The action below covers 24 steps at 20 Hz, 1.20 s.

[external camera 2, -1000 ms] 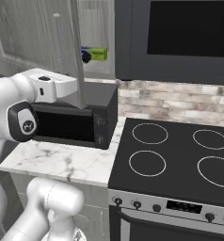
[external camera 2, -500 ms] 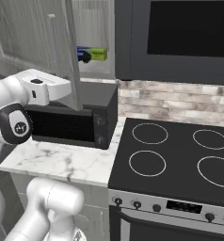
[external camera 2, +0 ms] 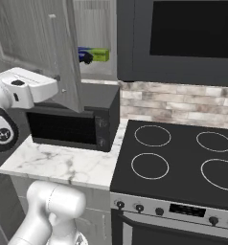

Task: Pick the dish brush and sponge from the cabinet and place them on the counter.

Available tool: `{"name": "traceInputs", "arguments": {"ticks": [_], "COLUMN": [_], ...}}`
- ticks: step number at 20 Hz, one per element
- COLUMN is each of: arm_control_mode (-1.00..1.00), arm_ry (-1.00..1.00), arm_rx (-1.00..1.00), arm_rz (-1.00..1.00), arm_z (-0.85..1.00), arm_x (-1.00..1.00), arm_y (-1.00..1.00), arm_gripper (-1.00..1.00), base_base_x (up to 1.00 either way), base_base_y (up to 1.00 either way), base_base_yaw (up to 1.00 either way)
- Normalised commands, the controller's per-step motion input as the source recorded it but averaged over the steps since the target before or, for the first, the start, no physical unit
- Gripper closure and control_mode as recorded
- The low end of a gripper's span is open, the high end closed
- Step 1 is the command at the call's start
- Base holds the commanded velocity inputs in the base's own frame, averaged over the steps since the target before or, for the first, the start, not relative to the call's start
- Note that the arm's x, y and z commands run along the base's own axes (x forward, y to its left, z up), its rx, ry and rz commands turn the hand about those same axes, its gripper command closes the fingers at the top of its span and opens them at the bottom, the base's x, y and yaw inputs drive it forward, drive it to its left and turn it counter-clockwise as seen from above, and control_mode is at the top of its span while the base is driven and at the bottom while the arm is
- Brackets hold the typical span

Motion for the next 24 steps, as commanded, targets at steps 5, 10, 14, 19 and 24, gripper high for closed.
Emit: {"name": "traceInputs", "arguments": {"ticks": [5, 10, 14, 19, 24], "arm_control_mode": [-1.0, -1.0, -1.0, -1.0, -1.0], "arm_ry": [0.02, 0.1, 0.04, 0.03, 0.04], "arm_rx": [-0.01, 0.01, 0.0, 0.01, 0.12], "arm_rz": [-0.01, -0.02, 0.0, 0.02, 0.09], "arm_z": [0.34, 0.08, 0.0, 0.0, 0.02], "arm_x": [-0.58, -0.57, -0.76, -0.75, -0.54], "arm_y": [0.15, -0.3, -0.45, -0.53, -0.57], "arm_gripper": [-1.0, -1.0, -1.0, -1.0, -1.0], "base_base_x": [0.0, 0.0, 0.0, 0.0, 0.0], "base_base_y": [0.0, 0.0, 0.0, 0.0, 0.0], "base_base_yaw": [0.0, 0.0, 0.0, 0.0, 0.0]}}
